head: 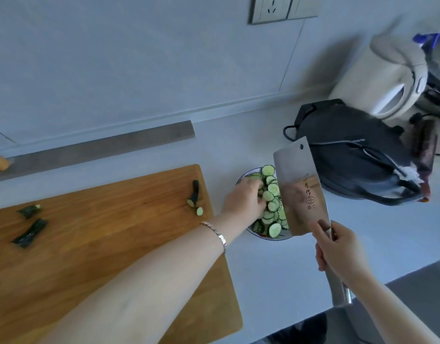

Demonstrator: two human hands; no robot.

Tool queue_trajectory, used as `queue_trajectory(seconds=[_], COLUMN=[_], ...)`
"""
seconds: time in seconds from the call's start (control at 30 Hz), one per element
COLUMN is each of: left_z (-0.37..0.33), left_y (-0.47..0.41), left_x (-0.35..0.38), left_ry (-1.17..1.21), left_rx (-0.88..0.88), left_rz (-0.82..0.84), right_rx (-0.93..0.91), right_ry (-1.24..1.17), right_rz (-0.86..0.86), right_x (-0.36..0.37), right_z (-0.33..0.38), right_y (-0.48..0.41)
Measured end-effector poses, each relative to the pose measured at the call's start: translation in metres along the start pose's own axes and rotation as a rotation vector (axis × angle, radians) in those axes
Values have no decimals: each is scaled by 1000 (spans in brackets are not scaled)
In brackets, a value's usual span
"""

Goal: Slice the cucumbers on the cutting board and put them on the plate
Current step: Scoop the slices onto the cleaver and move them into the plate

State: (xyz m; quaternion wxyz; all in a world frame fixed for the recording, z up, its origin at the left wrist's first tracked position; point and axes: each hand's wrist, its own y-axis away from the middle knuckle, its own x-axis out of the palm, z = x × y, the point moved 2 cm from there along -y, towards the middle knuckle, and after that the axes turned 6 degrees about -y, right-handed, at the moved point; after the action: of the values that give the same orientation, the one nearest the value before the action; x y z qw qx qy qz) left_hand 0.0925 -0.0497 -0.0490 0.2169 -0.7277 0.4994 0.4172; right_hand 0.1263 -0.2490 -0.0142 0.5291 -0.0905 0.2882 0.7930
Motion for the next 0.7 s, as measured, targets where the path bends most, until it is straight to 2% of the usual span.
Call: queue_trajectory(seconds=[0.1, 0.23, 0.33, 0.4, 0.53, 0.7], left_z=[39, 109, 152, 176, 192, 193], left_y=[15, 48, 73, 86, 102, 107], left_x=[-18, -52, -74, -85, -89, -84], left_ry=[-13, -85, -91, -99, -113, -139], left_rx=[-41, -322, -531, -598, -564, -491], left_rz=[-178, -368, -441, -448, -380, -367], right_rx=[27, 94, 167, 214, 282, 289], right_ry=[-63, -139, -194, -231, -297, -266], right_rz=[68, 213, 294, 327, 345, 423], right_x=[12, 55, 93, 116, 142, 165], right_z=[-1, -5, -11, -16, -22, -20], right_y=[-6, -3, 4, 9, 16, 18])
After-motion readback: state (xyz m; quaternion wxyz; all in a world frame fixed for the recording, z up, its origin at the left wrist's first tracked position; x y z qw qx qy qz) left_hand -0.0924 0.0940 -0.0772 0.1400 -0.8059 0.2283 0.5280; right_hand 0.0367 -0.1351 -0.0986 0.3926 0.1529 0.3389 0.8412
